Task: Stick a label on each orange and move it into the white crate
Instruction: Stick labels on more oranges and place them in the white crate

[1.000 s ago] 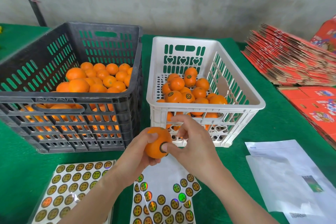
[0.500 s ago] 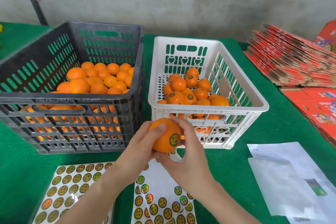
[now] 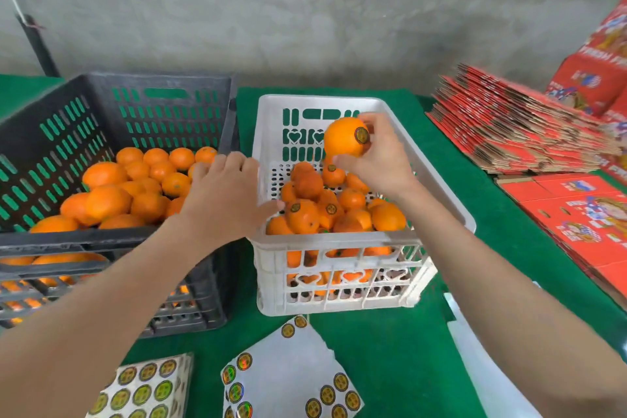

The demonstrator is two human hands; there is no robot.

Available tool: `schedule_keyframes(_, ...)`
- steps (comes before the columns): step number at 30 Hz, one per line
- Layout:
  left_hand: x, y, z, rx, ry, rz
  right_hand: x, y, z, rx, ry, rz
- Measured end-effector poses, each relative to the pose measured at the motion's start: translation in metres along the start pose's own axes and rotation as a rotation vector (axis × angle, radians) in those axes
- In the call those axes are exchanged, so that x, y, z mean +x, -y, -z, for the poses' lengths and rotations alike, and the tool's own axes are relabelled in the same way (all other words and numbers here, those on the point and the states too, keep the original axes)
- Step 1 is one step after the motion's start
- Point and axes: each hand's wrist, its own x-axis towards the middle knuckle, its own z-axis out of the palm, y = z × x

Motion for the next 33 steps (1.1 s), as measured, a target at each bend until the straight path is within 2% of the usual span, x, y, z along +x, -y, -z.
schedule_keyframes(3,-0.001,0.000,-0.012,0.130,-0.030,-0.099,0.065,-0.041,-0.010,-0.357,0.220,-0.089)
schedule_keyframes(5,-0.001,0.000,-0.013,0.138,-0.026,-0.127,0.087,-0.067,-0.019,-0.697,0.413,-0.097)
schedule_keyframes(7,0.000,-0.003,-0.013,0.132,-0.008,-0.139,0.096,-0.090,-0.024,-0.872,0.537,-0.139)
schedule_keyframes(9,0.001,-0.005,-0.013,0.108,-0.003,-0.158,0.098,-0.107,-0.027,-0.987,0.593,-0.175)
schedule_keyframes(13,0.001,-0.003,-0.011,0.044,0.005,-0.151,0.094,-0.139,-0.034,-1.089,0.598,-0.163)
schedule_keyframes(16,0.001,-0.003,-0.010,0.028,0.006,-0.137,0.091,-0.142,-0.043,-1.059,0.609,-0.263)
schedule_keyframes(18,0.001,-0.005,-0.009,0.008,0.011,-0.134,0.093,-0.129,-0.050,-1.070,0.566,-0.194)
schedule_keyframes(20,0.000,-0.006,-0.006,-0.054,0.023,-0.119,0.095,-0.103,-0.060,-0.934,0.486,-0.115)
schedule_keyframes(22,-0.001,-0.004,-0.001,-0.243,0.004,-0.081,0.095,-0.069,-0.070,-0.737,0.416,-0.024)
schedule_keyframes(25,-0.007,0.015,0.012,-0.680,-0.071,-0.021,0.083,-0.011,-0.083,-0.488,0.300,0.178)
schedule_keyframes(26,-0.010,0.028,0.018,-0.745,-0.087,-0.014,0.076,0.008,-0.086,-0.430,0.258,0.255)
schedule_keyframes(30,-0.013,0.120,0.029,-0.618,-0.076,0.095,0.054,0.084,-0.104,-0.151,0.193,0.432)
schedule_keyframes(33,-0.011,0.198,0.026,-0.318,0.100,0.234,0.054,0.134,-0.153,-0.146,0.369,0.534)
